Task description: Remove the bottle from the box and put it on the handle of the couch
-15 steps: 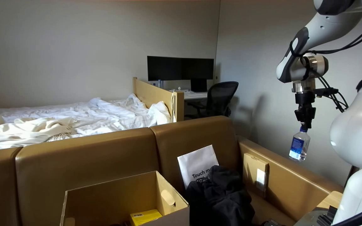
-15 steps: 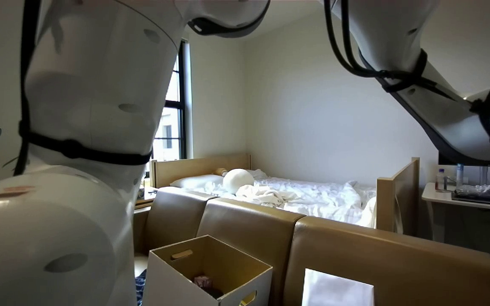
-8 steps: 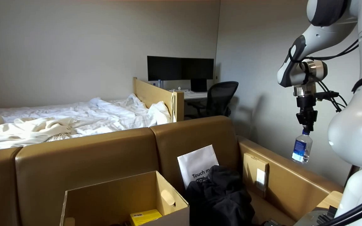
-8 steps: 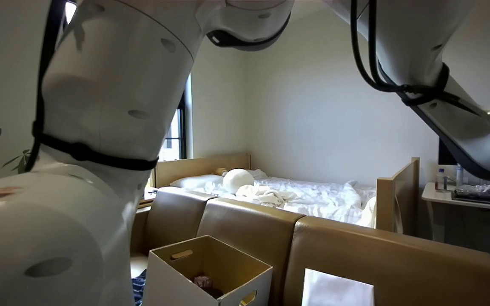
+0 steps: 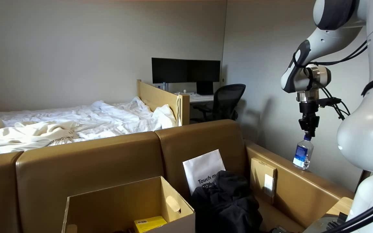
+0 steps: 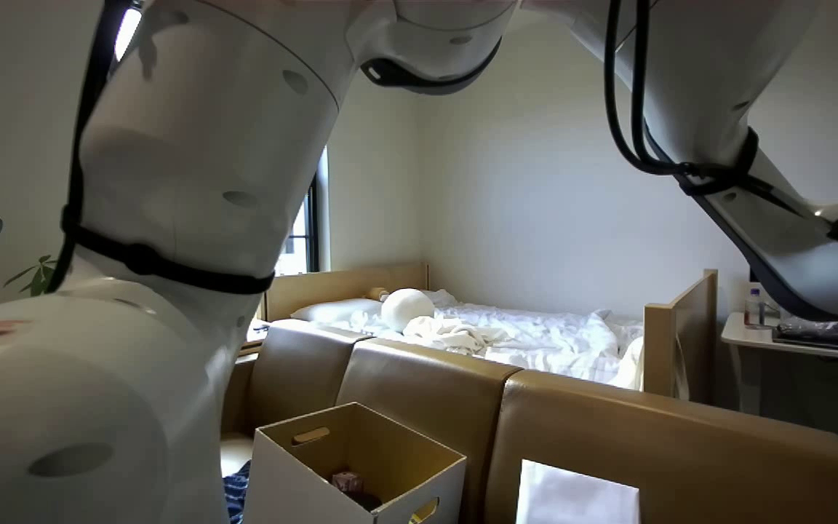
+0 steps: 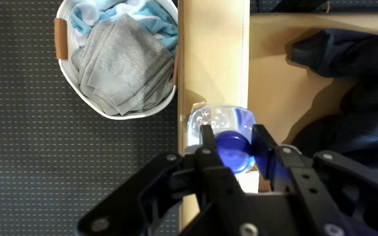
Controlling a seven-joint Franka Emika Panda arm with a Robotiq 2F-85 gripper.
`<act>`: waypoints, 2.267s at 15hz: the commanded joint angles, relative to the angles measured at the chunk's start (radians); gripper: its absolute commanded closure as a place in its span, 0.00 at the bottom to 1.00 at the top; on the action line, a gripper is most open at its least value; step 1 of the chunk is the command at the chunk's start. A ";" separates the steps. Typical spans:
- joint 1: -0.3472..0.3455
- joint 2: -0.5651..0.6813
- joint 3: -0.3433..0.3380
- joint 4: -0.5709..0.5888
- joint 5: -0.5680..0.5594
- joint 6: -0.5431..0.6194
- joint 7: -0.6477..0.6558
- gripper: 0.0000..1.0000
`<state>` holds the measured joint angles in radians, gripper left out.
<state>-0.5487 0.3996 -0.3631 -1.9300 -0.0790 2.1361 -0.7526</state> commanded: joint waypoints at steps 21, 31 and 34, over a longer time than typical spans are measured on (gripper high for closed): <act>-0.027 -0.040 0.059 0.042 0.022 -0.173 -0.032 0.00; 0.021 -0.109 0.107 0.226 0.113 -0.509 -0.101 0.00; 0.069 -0.115 0.136 0.288 0.158 -0.583 -0.114 0.00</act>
<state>-0.5127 0.2991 -0.2473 -1.6848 0.0313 1.6217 -0.8263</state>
